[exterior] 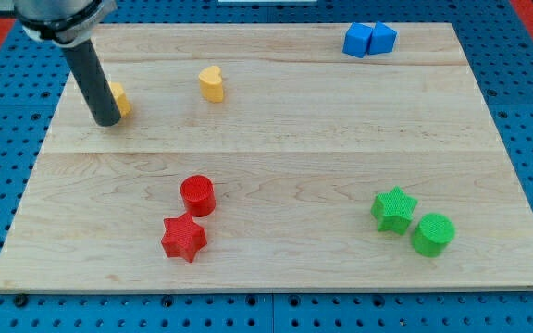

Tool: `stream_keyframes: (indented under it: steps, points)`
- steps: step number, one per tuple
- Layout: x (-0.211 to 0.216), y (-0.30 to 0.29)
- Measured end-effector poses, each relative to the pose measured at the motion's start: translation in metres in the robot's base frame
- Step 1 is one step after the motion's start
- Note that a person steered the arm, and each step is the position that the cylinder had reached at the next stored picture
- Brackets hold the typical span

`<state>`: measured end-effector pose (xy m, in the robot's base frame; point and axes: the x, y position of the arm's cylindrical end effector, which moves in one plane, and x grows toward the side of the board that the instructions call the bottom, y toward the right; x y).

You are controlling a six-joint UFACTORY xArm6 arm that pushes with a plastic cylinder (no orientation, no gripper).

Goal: Move the red circle diagonally to the blue cube

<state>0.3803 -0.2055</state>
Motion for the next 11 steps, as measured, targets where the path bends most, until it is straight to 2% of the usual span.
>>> stream_keyframes:
  steps: [1, 2, 3, 4, 5, 6, 7, 8, 9, 10, 11]
  points:
    - [-0.03, 0.013]
    - [-0.006, 0.015]
    - [0.072, 0.0]
    - [0.146, 0.034]
    - [0.147, 0.125]
    - [0.127, 0.218]
    - [0.132, 0.254]
    - [0.085, 0.256]
    - [0.028, 0.224]
    - [-0.008, 0.222]
    - [-0.009, 0.222]
